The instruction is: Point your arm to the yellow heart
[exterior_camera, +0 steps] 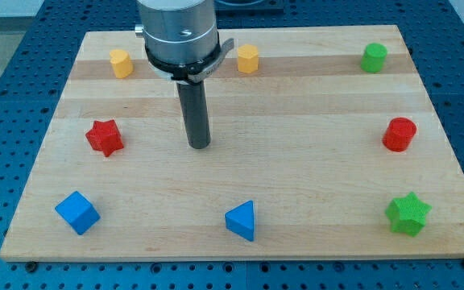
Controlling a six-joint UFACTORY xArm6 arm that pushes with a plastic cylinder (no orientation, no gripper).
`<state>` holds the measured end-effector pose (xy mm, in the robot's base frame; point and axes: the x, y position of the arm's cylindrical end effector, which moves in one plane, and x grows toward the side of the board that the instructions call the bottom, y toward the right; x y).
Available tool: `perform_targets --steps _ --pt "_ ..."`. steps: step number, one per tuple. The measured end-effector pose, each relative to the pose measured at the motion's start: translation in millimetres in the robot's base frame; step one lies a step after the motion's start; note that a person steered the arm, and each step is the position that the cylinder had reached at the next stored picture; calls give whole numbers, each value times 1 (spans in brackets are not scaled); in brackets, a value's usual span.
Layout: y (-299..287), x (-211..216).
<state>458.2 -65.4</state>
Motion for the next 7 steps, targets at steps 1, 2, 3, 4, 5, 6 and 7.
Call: perform_targets --steps 1,2,3,4,5,6,7 --pt "0 0" --pt "2 -17" --pt "13 -71" --pt "33 -126" --pt "49 -137" --pt "48 -137" --pt "13 -137"
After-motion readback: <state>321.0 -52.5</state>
